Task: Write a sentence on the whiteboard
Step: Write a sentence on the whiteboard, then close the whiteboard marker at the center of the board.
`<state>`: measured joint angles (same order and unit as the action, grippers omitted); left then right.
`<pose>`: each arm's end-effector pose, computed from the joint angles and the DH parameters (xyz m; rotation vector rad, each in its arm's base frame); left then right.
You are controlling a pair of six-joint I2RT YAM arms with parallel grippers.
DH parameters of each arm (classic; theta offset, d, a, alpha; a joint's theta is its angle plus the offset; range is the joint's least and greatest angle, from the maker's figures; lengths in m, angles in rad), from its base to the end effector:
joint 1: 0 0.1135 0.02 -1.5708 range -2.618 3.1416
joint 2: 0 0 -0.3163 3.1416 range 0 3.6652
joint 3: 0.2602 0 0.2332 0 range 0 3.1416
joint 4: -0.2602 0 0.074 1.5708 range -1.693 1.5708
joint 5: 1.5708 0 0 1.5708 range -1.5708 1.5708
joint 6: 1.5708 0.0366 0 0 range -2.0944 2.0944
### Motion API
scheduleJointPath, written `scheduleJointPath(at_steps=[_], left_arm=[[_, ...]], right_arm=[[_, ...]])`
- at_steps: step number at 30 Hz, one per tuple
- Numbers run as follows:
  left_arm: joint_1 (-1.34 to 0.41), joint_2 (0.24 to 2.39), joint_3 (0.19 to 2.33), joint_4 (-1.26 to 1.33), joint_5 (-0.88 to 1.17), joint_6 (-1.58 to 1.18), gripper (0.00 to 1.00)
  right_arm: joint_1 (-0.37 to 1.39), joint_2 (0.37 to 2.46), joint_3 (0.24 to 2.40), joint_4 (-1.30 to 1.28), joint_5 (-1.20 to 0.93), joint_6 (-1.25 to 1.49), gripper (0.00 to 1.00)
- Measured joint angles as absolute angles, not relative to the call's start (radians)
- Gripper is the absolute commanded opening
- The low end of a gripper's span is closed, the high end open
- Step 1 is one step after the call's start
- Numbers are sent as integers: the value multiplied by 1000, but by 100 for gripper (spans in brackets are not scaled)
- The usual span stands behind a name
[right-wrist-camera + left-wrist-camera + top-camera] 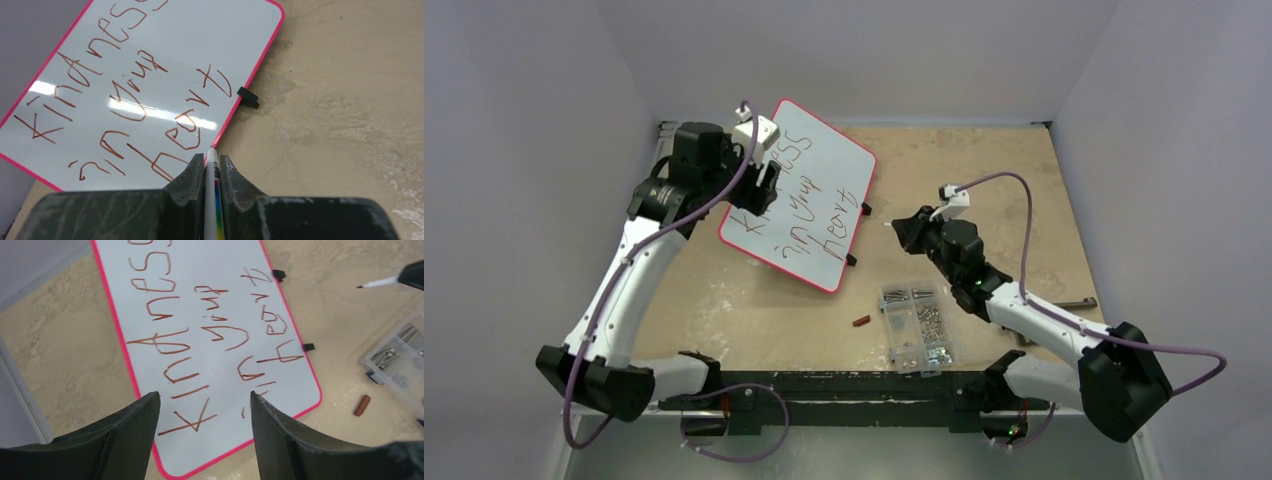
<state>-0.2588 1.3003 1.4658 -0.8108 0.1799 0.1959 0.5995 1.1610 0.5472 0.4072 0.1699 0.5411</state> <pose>0.2262 -0.0667 0.4484 0.5955 2.1323 -0.2341 0.1855 0.1193 0.3003 0.0727 1.8227 0.6675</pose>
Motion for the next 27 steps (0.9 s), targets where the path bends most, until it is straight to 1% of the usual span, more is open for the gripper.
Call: scheduleJointPath(at_steps=[3,6,8,11,14,17,22,27], left_arm=[[-369,1206,1423,-805,167,173,65],[-518,1141,1351,-805,155,139,63],[-617,1135,1294,-798,148,117,61],[-712,1156,1196,-762,147,83,58],[-775,1196,1108,-706,153,43,57],[-825,1258,1069,-643,164,14,56],[-925,1408,1068,-526,178,-19,52],[-978,1556,1070,-472,189,-34,46]], right_arm=[[599,1115,547,391,173,540,0],[600,1063,547,348,190,533,0],[600,1017,547,313,221,524,0],[600,959,548,268,284,510,0],[600,922,556,215,360,504,0],[600,897,579,163,429,506,0],[600,852,620,125,507,505,0],[600,835,630,117,537,505,0]])
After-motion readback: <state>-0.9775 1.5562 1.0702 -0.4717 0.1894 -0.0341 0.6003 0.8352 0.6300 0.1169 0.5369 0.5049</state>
